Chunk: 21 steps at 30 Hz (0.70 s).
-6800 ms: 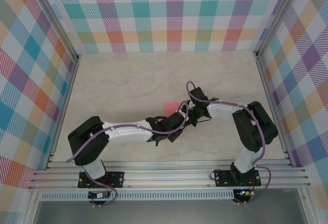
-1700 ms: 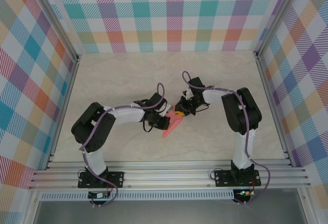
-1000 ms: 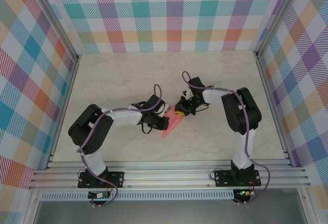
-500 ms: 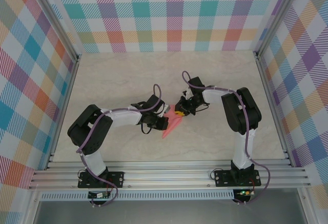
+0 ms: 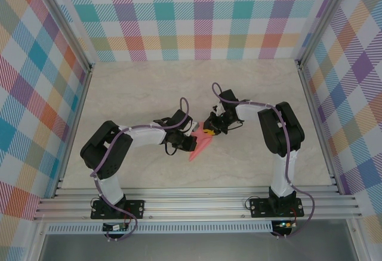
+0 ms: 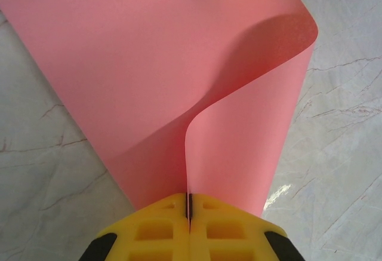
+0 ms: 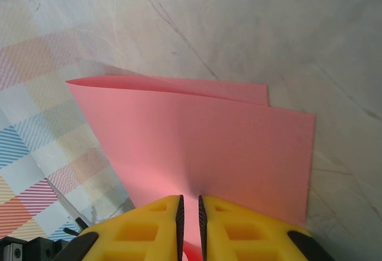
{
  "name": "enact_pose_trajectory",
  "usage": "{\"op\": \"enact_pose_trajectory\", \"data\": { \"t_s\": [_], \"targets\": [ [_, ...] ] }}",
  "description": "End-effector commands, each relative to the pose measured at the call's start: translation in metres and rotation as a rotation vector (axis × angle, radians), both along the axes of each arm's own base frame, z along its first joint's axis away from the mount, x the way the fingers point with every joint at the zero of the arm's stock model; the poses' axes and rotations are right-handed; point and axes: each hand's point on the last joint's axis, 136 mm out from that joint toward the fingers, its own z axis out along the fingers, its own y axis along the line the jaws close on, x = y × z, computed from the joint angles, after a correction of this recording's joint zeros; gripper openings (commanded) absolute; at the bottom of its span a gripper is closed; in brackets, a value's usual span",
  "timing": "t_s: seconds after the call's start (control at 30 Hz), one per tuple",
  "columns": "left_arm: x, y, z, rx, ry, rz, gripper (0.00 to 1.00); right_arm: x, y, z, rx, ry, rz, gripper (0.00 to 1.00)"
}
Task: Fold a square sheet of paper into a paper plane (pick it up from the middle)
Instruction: Third fold the triangle at the center of the table.
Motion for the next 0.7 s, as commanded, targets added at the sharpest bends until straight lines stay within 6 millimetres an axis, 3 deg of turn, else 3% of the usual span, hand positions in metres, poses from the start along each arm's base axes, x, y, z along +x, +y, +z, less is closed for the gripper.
{"op": "enact_pose_trajectory", "data": {
  "t_s": [0.0, 0.13, 0.3, 0.43, 0.67],
  "targets": [
    [-0.007, 0.012, -0.023, 0.058, 0.051, -0.001, 0.0, -0.007, -0.01, -0.018, -0.08, 0.039, -0.008, 0.19],
    [-0.01, 0.012, -0.027, 0.063, 0.06, -0.012, 0.0, 0.008, -0.011, 0.019, -0.068, -0.057, -0.024, 0.23],
    [-0.01, 0.012, -0.026, 0.062, 0.058, -0.021, 0.0, 0.011, -0.033, 0.057, -0.099, -0.178, -0.123, 0.28],
    [-0.01, 0.011, -0.025, 0.059, 0.058, -0.026, 0.0, -0.012, -0.029, 0.061, 0.011, -0.186, -0.15, 0.17],
    [-0.011, 0.01, -0.024, 0.059, 0.061, -0.037, 0.0, -0.043, 0.015, 0.051, 0.13, -0.166, -0.088, 0.07]
  ]
}}
